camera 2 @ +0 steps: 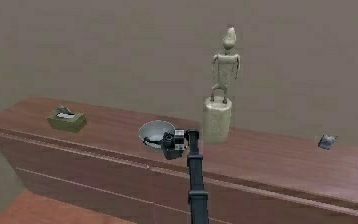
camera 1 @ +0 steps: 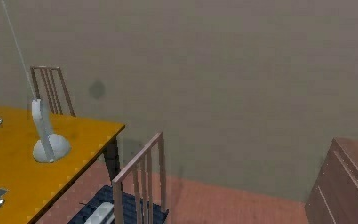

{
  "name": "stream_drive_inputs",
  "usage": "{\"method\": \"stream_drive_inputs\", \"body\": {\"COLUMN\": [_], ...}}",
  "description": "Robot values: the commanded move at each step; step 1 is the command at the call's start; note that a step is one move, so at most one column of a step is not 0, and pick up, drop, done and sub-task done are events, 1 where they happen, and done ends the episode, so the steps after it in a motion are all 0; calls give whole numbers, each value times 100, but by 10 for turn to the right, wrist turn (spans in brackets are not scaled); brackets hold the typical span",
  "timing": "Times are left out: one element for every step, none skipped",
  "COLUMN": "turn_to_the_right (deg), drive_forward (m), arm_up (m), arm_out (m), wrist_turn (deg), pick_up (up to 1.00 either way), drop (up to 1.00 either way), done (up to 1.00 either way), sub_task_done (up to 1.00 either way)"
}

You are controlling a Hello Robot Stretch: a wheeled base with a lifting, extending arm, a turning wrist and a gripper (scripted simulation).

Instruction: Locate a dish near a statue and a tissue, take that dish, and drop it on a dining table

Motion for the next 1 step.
{"method": "stream_drive_inputs", "body": {"turn_to_the_right": [0], "drive_forward": [0], "arm_up": [10], "arm_out": [0], "wrist_turn": [0], "pick_up": [0], "drop": [0], "done": [0], "sub_task_done": [0]}}
